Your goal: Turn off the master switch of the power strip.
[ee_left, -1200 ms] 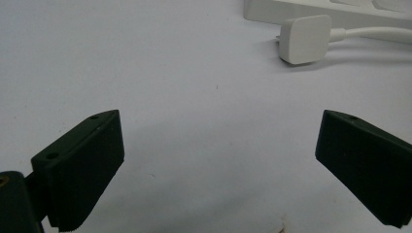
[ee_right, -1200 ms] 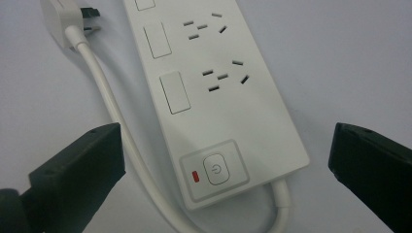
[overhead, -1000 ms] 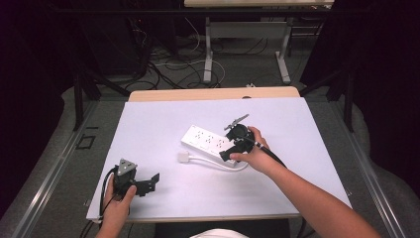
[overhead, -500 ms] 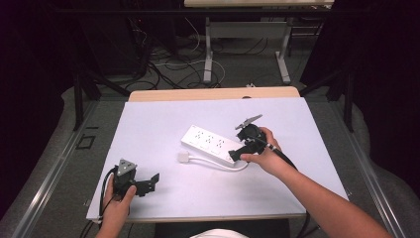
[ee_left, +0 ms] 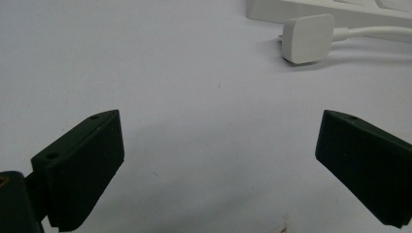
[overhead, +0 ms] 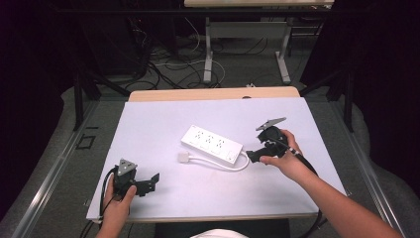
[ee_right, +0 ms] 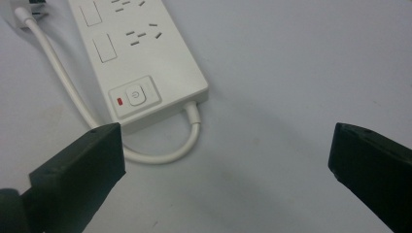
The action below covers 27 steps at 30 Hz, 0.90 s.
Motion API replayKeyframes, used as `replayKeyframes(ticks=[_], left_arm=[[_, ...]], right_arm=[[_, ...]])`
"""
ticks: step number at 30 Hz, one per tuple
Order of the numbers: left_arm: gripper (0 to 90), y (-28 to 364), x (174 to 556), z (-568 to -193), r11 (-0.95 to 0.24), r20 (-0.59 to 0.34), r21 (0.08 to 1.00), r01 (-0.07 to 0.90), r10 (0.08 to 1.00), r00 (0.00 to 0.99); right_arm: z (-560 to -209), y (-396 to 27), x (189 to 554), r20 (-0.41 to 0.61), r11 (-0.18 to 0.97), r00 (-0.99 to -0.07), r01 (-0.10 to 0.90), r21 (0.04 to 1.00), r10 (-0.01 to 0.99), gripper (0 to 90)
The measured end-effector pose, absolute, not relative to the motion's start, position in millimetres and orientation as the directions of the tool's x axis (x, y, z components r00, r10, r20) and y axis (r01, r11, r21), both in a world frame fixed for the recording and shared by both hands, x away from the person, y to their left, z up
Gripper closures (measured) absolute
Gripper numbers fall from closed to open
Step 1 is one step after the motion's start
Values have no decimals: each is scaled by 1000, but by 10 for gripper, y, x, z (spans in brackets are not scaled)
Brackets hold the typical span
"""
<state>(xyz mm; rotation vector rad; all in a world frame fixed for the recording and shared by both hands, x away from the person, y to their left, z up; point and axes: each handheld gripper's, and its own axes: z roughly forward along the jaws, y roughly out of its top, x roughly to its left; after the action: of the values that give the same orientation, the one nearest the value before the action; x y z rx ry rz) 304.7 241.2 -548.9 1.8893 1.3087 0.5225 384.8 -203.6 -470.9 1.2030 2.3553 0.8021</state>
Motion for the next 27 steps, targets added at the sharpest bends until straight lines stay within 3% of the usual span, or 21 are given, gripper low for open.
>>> replayKeyframes(ticks=[10, 27], left_arm=[[37, 2415, 3046, -5489, -177, -92, 778, 603, 918, 387], [37, 2412, 3043, -5489, -178, -89, 777, 604, 919, 384]], right_arm=[[-4682, -2354, 3711, -3, 371, -503, 632, 680, 864, 0], [-4850, -2826, 3386, -9, 265, -386, 617, 741, 923, 0]])
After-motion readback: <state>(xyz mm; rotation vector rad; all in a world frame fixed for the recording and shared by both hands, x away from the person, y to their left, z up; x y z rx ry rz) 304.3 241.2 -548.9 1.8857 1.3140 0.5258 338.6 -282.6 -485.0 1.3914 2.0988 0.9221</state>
